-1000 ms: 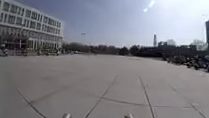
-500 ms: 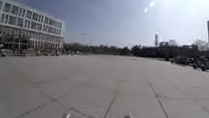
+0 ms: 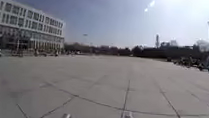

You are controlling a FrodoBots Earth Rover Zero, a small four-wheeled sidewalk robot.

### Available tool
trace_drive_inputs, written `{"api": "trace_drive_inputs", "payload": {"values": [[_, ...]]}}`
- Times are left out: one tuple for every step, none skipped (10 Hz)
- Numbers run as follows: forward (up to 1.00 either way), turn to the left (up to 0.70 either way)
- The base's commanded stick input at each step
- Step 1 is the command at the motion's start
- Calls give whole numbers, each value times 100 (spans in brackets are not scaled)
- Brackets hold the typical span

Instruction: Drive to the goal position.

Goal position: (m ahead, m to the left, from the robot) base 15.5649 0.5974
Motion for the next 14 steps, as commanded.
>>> {"api": "trace_drive_inputs", "payload": {"values": [[100,-27],[100,-2],[100,0],[100,0],[100,0],[100,0],[100,0],[100,0],[100,0],[100,0],[100,0],[100,0],[100,0],[100,-18]]}}
